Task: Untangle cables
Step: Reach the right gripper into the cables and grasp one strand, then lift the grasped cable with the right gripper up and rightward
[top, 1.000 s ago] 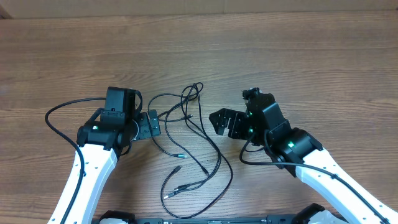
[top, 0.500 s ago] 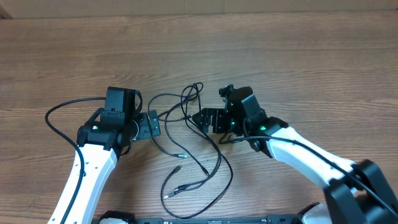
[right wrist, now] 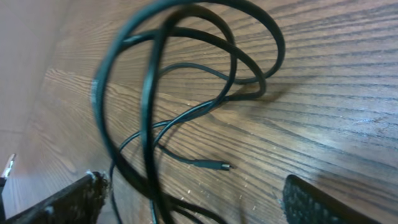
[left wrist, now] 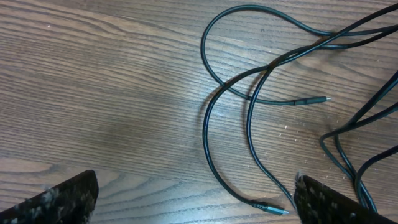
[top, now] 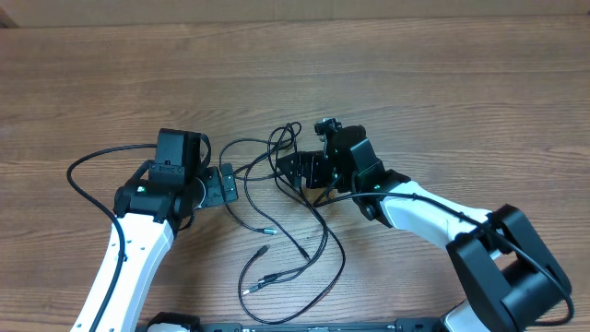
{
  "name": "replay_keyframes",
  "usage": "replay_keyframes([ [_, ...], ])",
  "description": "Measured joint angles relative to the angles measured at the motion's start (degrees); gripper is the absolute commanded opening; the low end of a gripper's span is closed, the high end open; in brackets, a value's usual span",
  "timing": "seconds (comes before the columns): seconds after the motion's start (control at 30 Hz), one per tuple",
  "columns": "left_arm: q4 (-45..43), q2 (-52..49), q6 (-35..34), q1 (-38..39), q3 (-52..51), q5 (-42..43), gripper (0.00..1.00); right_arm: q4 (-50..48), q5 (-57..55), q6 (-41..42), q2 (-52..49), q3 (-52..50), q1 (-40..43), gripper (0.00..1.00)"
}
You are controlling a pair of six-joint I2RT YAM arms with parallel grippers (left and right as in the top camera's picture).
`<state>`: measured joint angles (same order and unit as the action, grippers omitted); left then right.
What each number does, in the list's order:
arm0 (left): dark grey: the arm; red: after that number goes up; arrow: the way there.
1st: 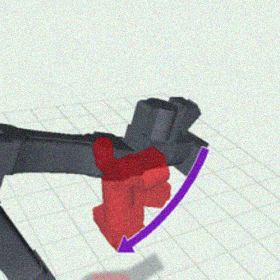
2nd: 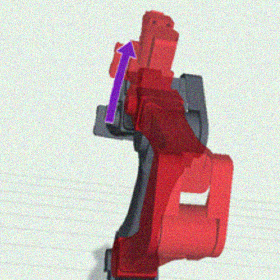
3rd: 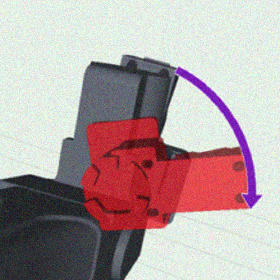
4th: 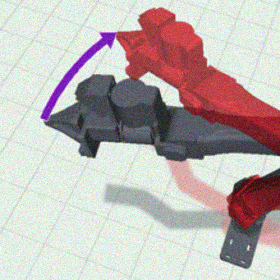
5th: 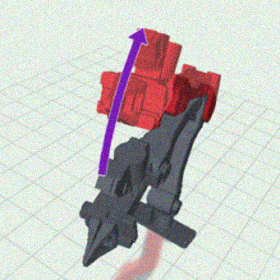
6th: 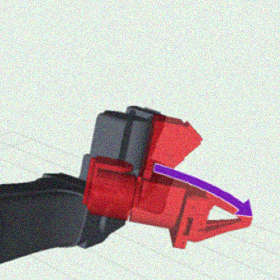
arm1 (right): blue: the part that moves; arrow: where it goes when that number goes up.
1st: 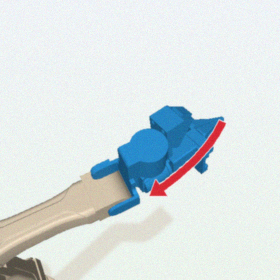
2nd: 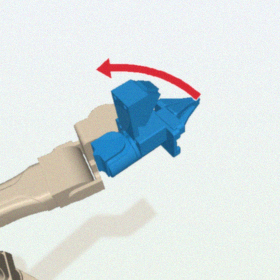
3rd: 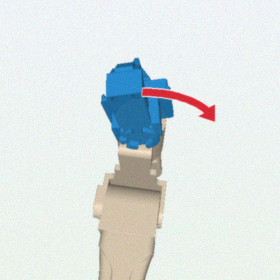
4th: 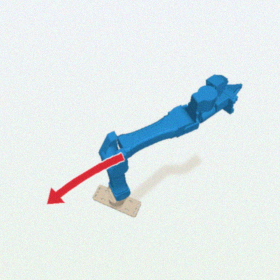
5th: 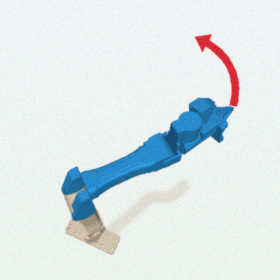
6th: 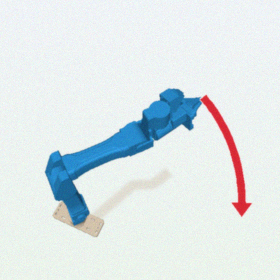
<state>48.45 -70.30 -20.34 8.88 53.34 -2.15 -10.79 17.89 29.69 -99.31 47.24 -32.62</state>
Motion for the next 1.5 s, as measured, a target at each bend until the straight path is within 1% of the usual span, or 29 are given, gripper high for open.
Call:
replay_keyframes([
  [0.07,0.00,0.00,0.02,0.00,0.00,0.00,1.00,-1.16,-0.13,-0.15,-1.01,0.00,0.00,0.72],
  [0.1,-0.02,0.00,0.00,0.00,0.00,0.00,1.00,-1.75,-0.22,-0.26,-1.51,0.00,0.00,0.65],
  [0.13,0.02,0.00,0.00,0.00,0.00,0.00,1.00,-2.43,-0.26,-0.61,-1.99,0.00,0.00,0.54],
  [0.17,0.00,0.00,0.00,0.00,0.00,0.00,1.00,-2.75,-0.28,-0.35,-2.34,0.00,0.00,0.46],
  [0.2,-0.02,0.00,0.00,0.00,0.00,0.00,1.00,-3.26,-0.31,-0.33,-2.78,0.00,0.00,0.34],
  [0.23,0.00,0.00,0.00,0.00,0.00,0.00,1.00,-3.74,-0.33,-0.79,-3.15,0.00,0.00,0.25],
  [0.27,-0.02,0.00,0.00,0.00,0.00,0.00,1.00,-4.04,-0.28,-0.61,-3.37,0.00,0.00,0.12],
  [0.3,0.00,0.00,0.00,0.00,0.00,0.00,1.00,-4.26,-0.37,-0.48,-3.52,0.00,0.00,0.04],
  [0.53,0.00,0.00,0.00,0.00,0.00,0.00,1.00,-4.04,0.74,-0.42,-3.58,0.00,0.00,0.04],
  [0.77,-0.02,0.00,0.00,0.00,0.00,0.00,1.00,2.86,2.82,-0.81,-1.92,0.00,0.00,0.04],
  [0.9,0.02,0.00,0.00,0.00,0.00,0.00,1.00,9.70,2.56,-2.54,6.49,0.02,0.00,0.04],
  [0.97,-0.07,-0.02,0.00,0.00,0.02,0.04,1.00,13.70,1.84,-3.23,12.74,0.00,0.00,0.04],
  [1.07,-0.02,-0.02,0.02,0.00,0.02,0.09,1.00,16.83,1.07,-4.09,20.63,0.00,0.00,0.04],
  [1.1,0.02,-0.02,0.02,0.00,0.02,0.17,1.00,17.90,0.96,-4.33,24.74,0.00,0.00,0.04],
  [1.33,0.00,-0.02,0.00,0.00,0.02,0.17,1.00,18.40,-1.49,-4.98,43.76,0.22,0.00,0.04],
  [1.5,0.00,-0.02,0.02,0.00,0.02,0.17,1.00,18.47,-5.20,-5.29,50.49,3.76,0.00,0.04],
])
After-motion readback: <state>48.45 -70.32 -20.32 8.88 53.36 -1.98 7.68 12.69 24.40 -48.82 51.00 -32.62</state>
